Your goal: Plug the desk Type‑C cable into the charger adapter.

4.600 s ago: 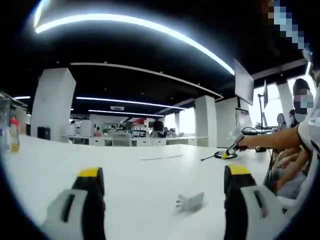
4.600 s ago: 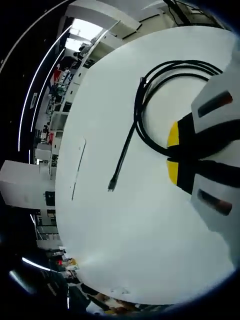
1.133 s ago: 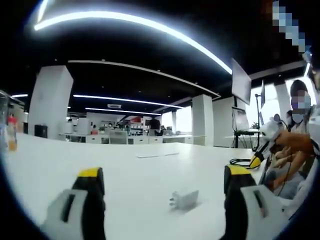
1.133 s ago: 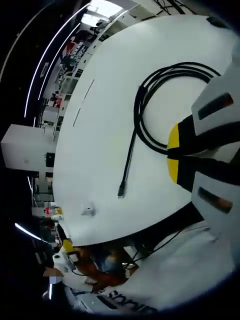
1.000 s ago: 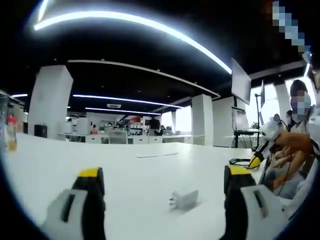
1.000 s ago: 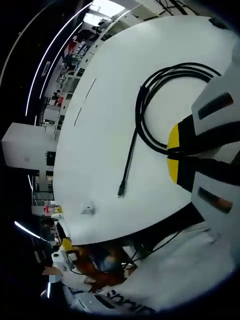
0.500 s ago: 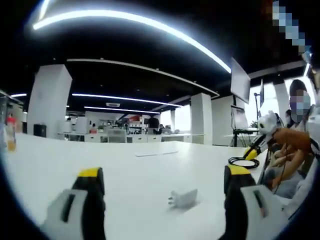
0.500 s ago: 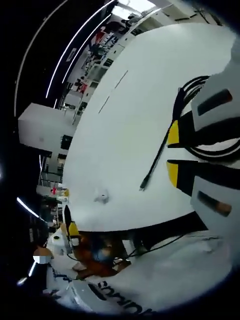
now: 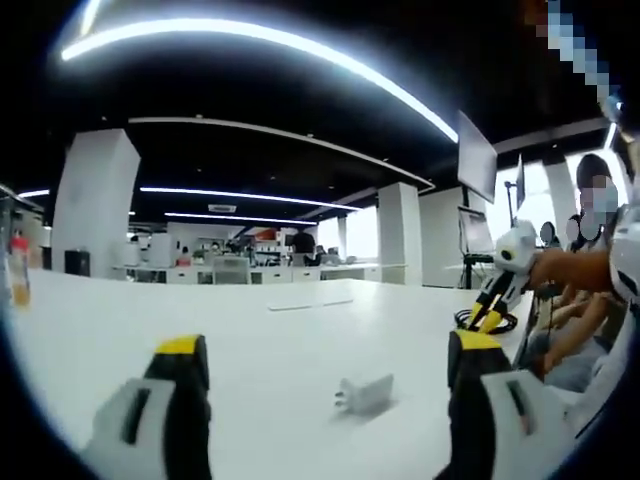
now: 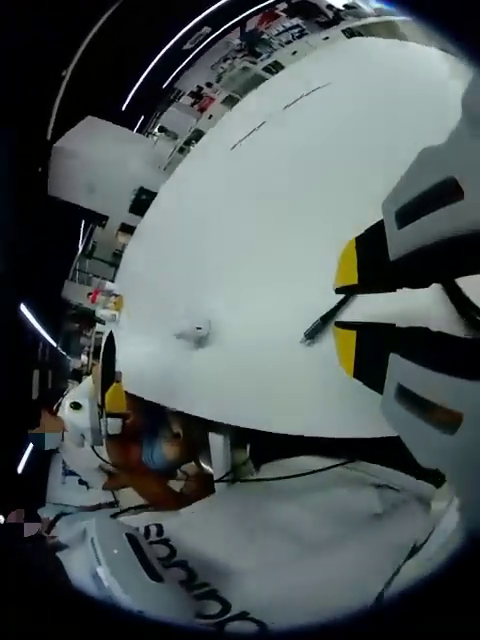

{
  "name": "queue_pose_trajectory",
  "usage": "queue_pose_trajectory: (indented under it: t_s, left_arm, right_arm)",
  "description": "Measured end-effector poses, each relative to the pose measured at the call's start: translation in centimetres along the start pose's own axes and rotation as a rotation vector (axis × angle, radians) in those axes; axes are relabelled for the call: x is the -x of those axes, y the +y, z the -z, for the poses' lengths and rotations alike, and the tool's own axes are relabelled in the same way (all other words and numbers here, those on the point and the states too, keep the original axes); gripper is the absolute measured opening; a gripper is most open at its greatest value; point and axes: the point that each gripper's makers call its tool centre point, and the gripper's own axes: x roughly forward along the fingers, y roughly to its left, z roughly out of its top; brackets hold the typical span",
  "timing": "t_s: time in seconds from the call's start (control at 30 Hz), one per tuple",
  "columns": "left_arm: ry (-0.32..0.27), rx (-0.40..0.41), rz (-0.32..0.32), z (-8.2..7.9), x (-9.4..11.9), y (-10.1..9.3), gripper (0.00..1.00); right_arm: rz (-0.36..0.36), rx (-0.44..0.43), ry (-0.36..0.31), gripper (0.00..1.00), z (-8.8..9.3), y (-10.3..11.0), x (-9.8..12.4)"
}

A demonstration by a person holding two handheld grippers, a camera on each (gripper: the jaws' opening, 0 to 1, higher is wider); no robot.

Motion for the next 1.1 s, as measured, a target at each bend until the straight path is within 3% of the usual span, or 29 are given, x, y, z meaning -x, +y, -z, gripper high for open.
queue_pose_trajectory:
  t_s: [0.37,0.53,0.8,1.1]
  left_arm:
    - [0.002,-0.006,-0.007,0.1,0.0,0.2,0.99]
    - [0.004,-0.008,-0.007,0.1,0.1,0.2,0.99]
    - [0.005,-0.009,-0.007,0.2,0.1,0.3,0.99]
    - [0.01,0.0,-0.007,0.5,0.0,0.3,0.99]
  right_arm:
    - [-0.153,0.156,0.161,0.1,0.4,0.4,-2.2]
    - [-0.202,0.199,0.199,0.1,0.3,0.8,-3.0]
    - [-0.242,0.22,0.231,0.06,0.5,0.8,-3.4]
    - [-0.267,0.212,0.221,0.05,0.6,0.7,-3.4]
